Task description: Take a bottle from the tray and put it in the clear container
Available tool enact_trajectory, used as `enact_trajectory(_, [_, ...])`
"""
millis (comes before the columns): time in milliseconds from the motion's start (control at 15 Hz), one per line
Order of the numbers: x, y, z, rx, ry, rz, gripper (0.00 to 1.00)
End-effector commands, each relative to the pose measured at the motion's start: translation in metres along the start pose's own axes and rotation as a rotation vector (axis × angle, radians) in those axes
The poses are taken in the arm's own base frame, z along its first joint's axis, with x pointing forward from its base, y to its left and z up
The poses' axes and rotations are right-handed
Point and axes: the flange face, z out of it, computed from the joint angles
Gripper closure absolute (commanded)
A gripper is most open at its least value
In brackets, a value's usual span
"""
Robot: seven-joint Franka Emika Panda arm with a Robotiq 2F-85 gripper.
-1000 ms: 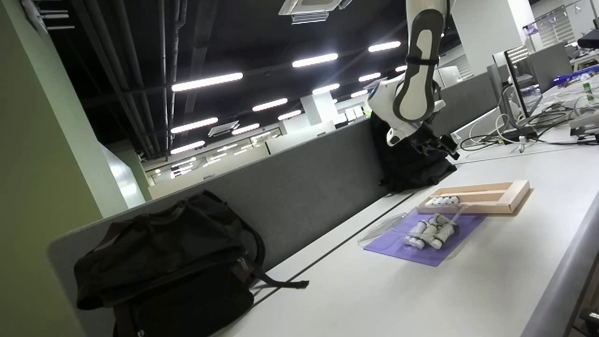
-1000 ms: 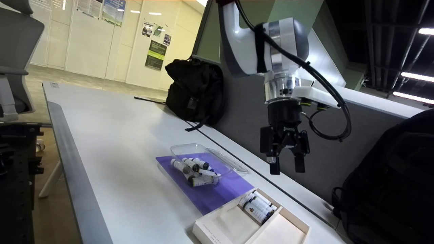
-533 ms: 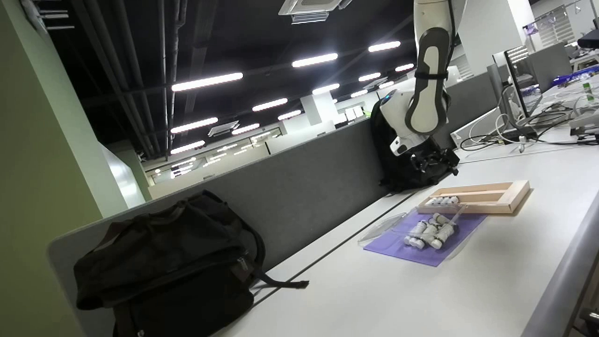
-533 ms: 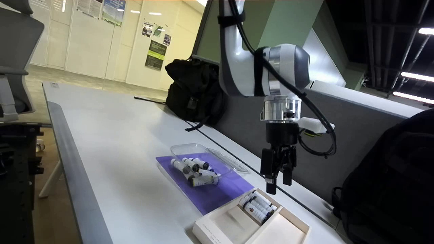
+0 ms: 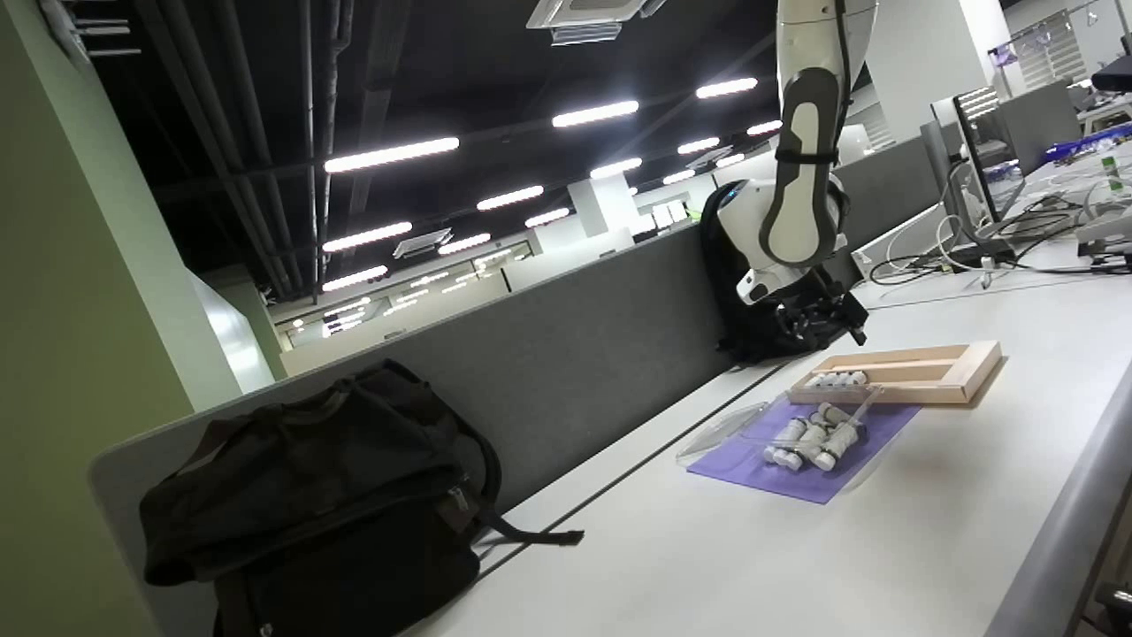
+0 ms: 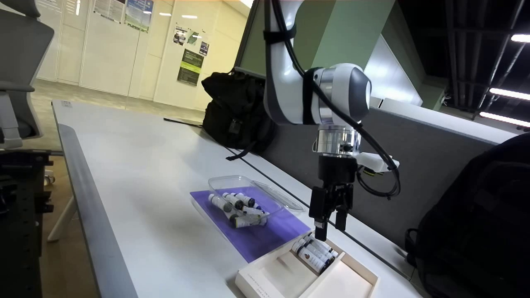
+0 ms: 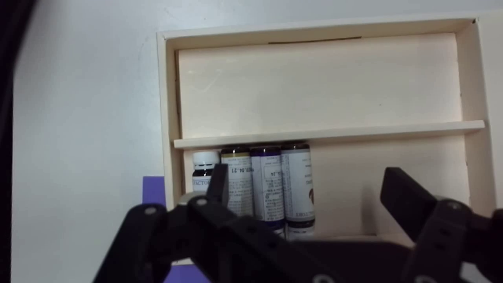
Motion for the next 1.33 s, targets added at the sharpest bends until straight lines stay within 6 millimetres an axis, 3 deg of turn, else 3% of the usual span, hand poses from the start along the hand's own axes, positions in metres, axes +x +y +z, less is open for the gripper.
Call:
enact_trajectory(0, [0.0,0.0,0.0,0.001,0.0,0.001,0.0])
enact_trajectory(667, [0.034,-0.027,0.025,-0.005,0.063,-0.042,0.0])
enact_trajectory(1267, [0.032,-0.032,0.05,0.039,0.103,0.007,0.0])
